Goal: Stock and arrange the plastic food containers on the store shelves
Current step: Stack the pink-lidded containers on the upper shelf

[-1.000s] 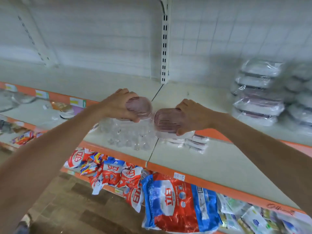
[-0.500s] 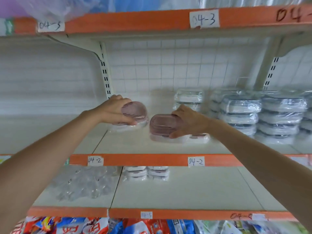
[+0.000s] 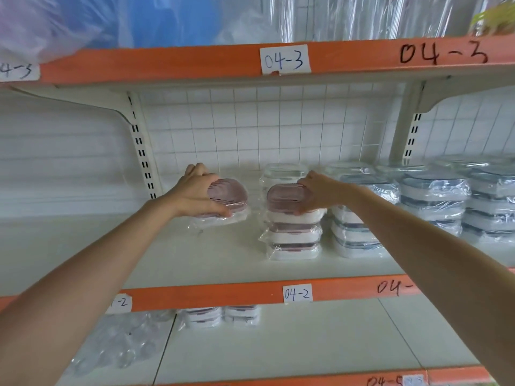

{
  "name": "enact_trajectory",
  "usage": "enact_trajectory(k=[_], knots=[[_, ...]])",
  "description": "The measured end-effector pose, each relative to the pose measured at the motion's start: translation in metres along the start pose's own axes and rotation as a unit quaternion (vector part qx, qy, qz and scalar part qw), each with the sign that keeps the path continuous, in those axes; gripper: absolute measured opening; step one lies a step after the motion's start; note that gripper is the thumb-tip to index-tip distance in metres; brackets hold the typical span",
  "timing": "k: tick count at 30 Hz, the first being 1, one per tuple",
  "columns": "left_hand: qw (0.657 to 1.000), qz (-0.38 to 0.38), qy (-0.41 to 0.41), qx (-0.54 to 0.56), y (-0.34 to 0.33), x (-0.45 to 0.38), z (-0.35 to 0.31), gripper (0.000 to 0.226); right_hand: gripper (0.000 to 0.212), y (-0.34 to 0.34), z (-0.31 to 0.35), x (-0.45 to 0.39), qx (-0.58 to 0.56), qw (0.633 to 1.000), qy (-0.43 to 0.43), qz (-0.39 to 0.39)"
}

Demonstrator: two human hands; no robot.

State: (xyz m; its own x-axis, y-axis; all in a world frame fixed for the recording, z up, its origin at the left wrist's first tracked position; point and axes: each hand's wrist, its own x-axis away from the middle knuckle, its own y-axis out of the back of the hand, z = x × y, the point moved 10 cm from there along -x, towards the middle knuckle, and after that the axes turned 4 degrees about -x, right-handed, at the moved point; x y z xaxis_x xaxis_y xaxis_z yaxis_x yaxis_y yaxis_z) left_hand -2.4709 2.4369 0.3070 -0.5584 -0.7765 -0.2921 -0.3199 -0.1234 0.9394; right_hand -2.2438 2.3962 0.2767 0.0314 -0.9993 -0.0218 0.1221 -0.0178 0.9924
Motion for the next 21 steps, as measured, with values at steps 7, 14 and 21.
enact_trajectory(k=[7, 14, 21], knots=[[0.998, -0.017, 0.006, 0.061, -0.005, -0.015, -0.006, 0.083, 0.077, -0.027, -0.005, -0.014, 0.027, 0.995, 0.005, 0.091], [0.995, -0.022, -0.003, 0.094, -0.011, -0.043, -0.035, 0.079, 0.089, -0.025, -0.011, -0.023, 0.064, 0.992, 0.019, 0.108], [0.994, -0.004, -0.017, 0.109, -0.026, -0.069, -0.066, 0.079, 0.099, 0.012, -0.016, -0.019, -0.088, 0.994, 0.061, 0.029]])
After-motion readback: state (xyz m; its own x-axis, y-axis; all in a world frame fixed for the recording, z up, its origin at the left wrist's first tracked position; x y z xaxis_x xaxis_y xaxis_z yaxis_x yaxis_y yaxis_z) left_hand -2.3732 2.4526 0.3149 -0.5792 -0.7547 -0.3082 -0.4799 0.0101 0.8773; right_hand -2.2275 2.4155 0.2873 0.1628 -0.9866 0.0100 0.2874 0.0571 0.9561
